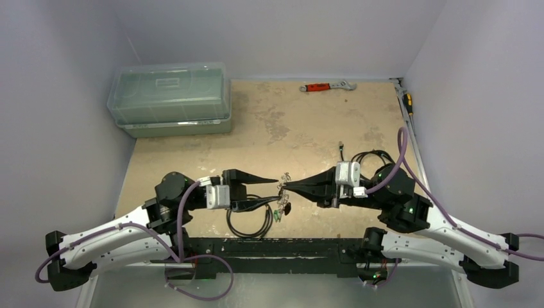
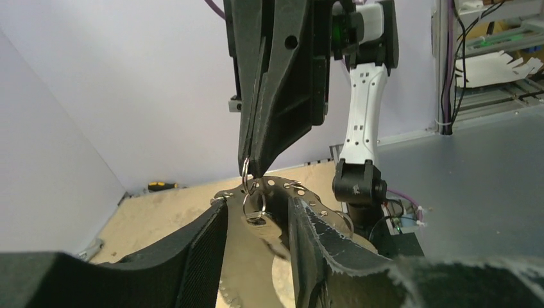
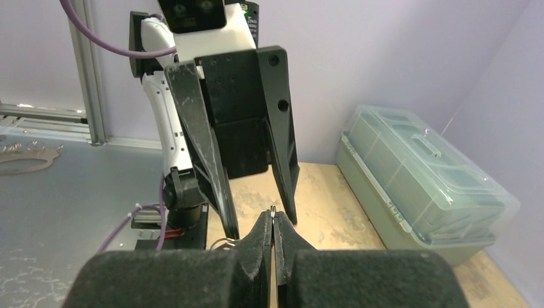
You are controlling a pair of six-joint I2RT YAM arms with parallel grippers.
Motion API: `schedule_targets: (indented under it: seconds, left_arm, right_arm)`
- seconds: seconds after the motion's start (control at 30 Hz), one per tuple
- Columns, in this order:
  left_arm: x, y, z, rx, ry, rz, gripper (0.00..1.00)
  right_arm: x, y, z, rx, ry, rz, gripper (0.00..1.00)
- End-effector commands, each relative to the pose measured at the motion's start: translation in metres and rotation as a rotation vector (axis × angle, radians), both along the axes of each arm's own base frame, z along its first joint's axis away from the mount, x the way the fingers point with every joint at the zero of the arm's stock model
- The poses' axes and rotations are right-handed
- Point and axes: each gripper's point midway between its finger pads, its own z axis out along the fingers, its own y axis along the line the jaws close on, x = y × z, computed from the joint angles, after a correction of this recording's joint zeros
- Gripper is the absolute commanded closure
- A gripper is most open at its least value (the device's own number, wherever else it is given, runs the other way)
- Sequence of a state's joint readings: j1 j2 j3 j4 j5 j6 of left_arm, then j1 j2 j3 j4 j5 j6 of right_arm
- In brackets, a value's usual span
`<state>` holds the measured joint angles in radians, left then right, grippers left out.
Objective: Put the keys on the keyring
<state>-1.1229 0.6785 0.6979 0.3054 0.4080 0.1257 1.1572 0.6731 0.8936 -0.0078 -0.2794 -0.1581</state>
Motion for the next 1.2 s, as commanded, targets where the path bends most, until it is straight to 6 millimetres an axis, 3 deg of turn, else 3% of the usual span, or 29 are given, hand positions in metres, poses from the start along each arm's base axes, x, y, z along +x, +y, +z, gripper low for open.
schedule_targets:
  seconds: [0.0, 0.43, 0.73, 0.9, 1.03, 1.17]
  left_arm:
    - [0.000, -0.003, 0.013, -0.025, -0.036, 0.002, 0.62]
    - [0.002, -0.008, 0.006, -0.013, -0.039, -0.003, 0.78]
    - [0.006, -0.008, 0.001, 0.000, -0.024, 0.016, 0.68]
    - [0.007, -0.009, 0.000, 0.001, -0.015, 0.021, 0.67]
    - [0.008, -0.011, -0.002, 0.004, -0.008, 0.021, 0.75]
    - [0.008, -0.013, -0.003, 0.011, -0.005, 0.018, 0.90]
  right_arm:
    - [-0.005, -0.005, 0.034, 0.076, -0.050, 0.014, 1.00]
    - [-0.013, 0.003, 0.032, 0.055, -0.054, 0.077, 1.00]
    - [-0.015, 0.004, 0.036, 0.070, -0.064, 0.093, 1.00]
    - [-0.017, 0.000, 0.042, 0.092, -0.075, 0.091, 1.00]
    - [-0.019, -0.002, 0.044, 0.102, -0.083, 0.097, 1.00]
    - [-0.020, -0.001, 0.044, 0.106, -0.087, 0.106, 1.00]
